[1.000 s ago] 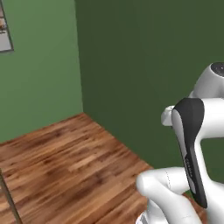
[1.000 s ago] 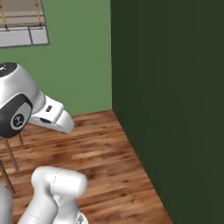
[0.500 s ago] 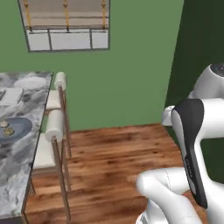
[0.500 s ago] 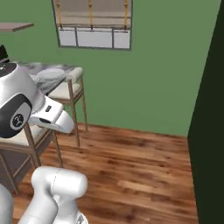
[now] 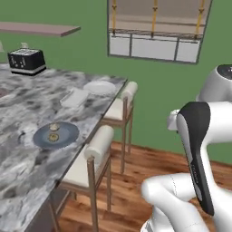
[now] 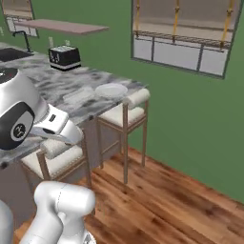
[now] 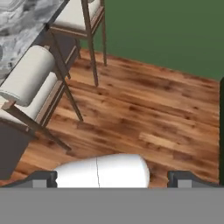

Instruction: Place two dumplings into each of the tupperware containers and then place the containers in the fridge.

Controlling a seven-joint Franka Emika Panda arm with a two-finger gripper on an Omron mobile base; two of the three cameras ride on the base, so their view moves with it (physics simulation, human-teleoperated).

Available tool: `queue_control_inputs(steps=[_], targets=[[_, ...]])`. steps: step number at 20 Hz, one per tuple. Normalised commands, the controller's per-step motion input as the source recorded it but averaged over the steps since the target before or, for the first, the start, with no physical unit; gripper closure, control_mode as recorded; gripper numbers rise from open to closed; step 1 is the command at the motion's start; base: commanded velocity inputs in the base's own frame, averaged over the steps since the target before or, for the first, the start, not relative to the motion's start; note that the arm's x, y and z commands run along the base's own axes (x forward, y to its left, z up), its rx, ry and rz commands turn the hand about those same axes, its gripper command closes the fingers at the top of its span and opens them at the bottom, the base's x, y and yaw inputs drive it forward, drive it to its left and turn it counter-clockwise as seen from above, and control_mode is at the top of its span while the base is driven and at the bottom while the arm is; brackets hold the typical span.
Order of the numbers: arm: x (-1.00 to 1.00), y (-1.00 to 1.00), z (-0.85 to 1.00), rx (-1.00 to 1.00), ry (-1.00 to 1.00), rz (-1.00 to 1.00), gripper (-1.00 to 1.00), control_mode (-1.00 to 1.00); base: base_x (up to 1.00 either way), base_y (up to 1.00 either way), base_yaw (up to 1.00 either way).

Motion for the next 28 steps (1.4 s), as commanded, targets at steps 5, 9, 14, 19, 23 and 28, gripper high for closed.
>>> queue_control_inputs(steps=[5, 9, 14, 19, 23, 28], targets=[[0.00, 0.00, 0.00, 0.00, 0.00, 0.00, -1.00, 1.00, 0.96, -0.32, 0.70], [0.00, 0.00, 0.00, 0.00, 0.00, 0.00, -1.00, 1.00, 0.66, -0.41, 0.71], [0.00, 0.00, 0.00, 0.00, 0.00, 0.00, -1.00, 1.00, 0.49, -0.48, 0.68], [0.00, 0.00, 0.00, 0.00, 0.00, 0.00, -1.00, 1.00, 0.57, -0.53, 0.62], [0.00, 0.00, 0.00, 0.00, 0.00, 0.00, -1.00, 1.00, 0.53, -0.64, 0.45], [0.00, 0.00, 0.00, 0.00, 0.00, 0.00, -1.00, 1.00, 0.56, -0.58, 0.36]])
